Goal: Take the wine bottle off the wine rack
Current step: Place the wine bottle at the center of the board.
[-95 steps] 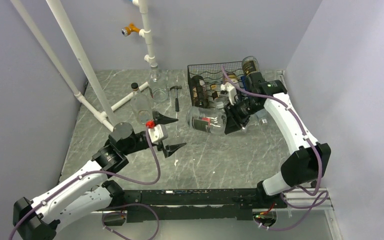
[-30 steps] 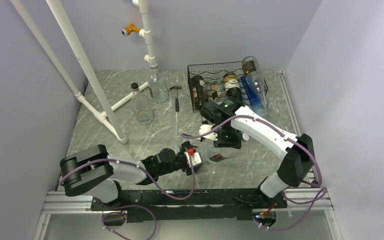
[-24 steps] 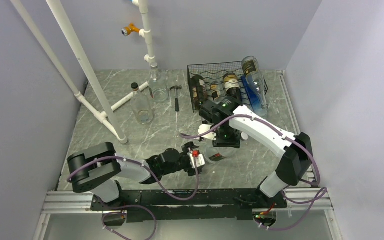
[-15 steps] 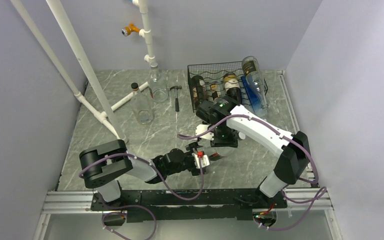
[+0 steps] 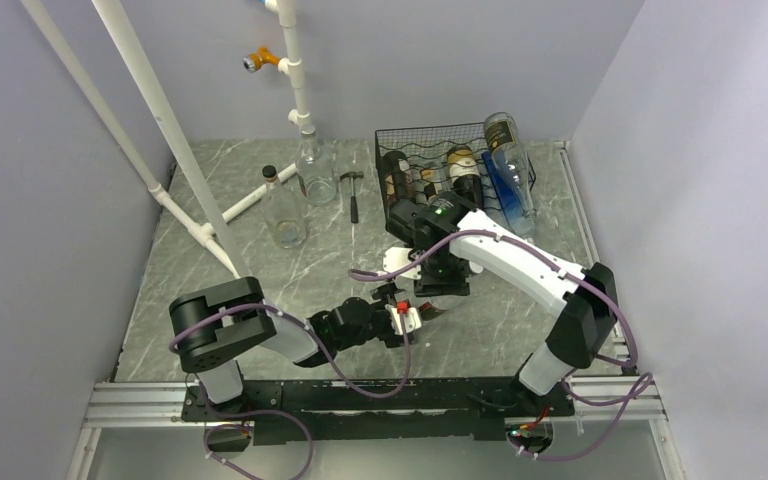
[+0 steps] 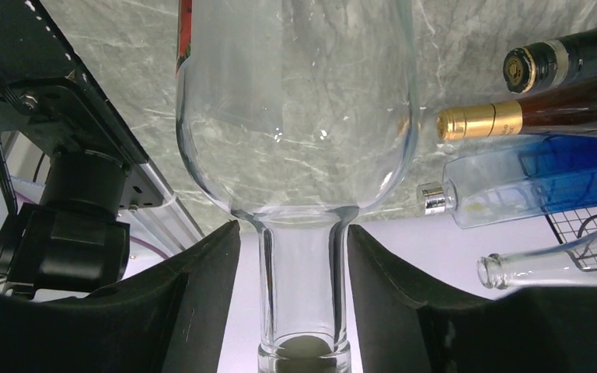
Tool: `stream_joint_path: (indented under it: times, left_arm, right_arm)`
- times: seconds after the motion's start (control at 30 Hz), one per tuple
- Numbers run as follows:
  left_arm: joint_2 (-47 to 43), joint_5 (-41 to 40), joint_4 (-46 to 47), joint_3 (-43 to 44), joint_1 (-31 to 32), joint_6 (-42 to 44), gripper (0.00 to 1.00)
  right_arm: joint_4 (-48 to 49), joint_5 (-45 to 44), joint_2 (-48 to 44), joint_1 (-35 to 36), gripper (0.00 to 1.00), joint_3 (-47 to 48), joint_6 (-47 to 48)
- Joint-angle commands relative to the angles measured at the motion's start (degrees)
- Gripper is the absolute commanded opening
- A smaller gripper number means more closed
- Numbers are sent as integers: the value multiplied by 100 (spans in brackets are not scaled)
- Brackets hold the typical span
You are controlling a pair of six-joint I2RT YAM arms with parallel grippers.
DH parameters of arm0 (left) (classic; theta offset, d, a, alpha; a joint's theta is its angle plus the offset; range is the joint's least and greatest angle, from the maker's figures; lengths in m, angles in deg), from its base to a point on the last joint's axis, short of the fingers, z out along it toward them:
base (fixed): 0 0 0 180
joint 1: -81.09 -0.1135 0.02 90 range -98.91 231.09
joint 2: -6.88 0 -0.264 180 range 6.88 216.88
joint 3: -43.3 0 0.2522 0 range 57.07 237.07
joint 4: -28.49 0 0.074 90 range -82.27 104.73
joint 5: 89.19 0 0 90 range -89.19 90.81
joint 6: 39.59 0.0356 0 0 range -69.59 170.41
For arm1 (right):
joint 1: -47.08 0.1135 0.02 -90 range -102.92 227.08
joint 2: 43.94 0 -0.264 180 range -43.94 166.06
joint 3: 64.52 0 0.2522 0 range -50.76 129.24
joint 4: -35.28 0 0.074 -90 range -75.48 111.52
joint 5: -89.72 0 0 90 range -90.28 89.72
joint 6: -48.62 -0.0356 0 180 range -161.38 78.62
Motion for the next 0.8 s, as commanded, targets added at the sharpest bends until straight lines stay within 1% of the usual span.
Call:
stream_joint_path:
  times: [0.0, 0.33, 0.67, 0.77]
  left_arm:
    - [108, 33, 397, 191, 34, -15, 83]
    - [195, -90, 579, 139, 34, -83, 83]
    - [229, -153, 726, 60, 34, -132, 84]
    - [205, -178, 756, 25, 34, -159, 84]
  right_arm:
    - [15, -20, 41, 44, 57, 276, -74]
    - [16, 137, 101, 134, 64, 616, -110]
    - [17, 327, 197, 214, 66, 1080, -132]
    - [17, 496, 212, 232, 69, 1326, -145]
